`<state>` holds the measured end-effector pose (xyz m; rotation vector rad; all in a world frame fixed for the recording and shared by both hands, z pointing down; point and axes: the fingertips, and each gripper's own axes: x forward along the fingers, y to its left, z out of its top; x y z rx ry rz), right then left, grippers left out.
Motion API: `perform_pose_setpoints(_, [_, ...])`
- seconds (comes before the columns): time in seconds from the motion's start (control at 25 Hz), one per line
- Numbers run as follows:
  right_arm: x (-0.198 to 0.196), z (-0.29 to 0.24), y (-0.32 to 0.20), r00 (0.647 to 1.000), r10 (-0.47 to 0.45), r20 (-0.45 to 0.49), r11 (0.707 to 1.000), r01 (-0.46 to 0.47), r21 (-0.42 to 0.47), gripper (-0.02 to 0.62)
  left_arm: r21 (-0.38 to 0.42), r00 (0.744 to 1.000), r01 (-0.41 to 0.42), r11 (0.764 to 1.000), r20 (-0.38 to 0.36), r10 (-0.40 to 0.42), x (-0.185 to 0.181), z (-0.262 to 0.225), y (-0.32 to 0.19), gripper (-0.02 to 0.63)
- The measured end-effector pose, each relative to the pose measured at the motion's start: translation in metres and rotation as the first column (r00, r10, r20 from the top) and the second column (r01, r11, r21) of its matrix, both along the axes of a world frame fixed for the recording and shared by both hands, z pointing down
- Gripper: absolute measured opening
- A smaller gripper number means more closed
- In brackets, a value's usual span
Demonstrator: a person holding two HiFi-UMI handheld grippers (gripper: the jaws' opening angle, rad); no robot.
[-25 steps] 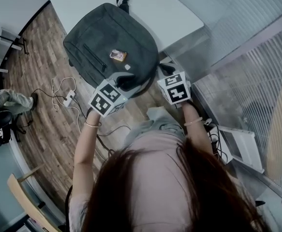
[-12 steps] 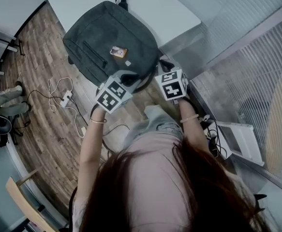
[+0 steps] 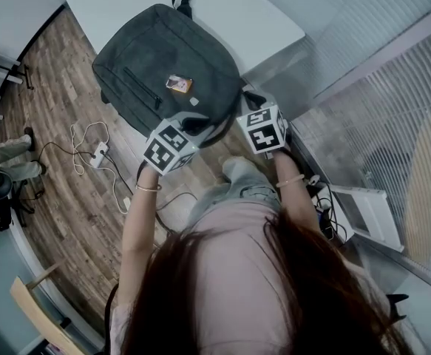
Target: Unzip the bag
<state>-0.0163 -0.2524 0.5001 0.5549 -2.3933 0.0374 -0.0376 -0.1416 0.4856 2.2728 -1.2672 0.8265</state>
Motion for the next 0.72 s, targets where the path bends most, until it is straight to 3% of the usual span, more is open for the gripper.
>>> perform_pose_setpoints(0.72, [-0.019, 0.001, -0.033, 0.999, -0.039, -0.001, 0.999, 0.039, 0.006, 0.012, -0.035, 0.996, -0.019, 0.999, -0.084, 0.016, -0.001, 0.003, -0.001, 0.049])
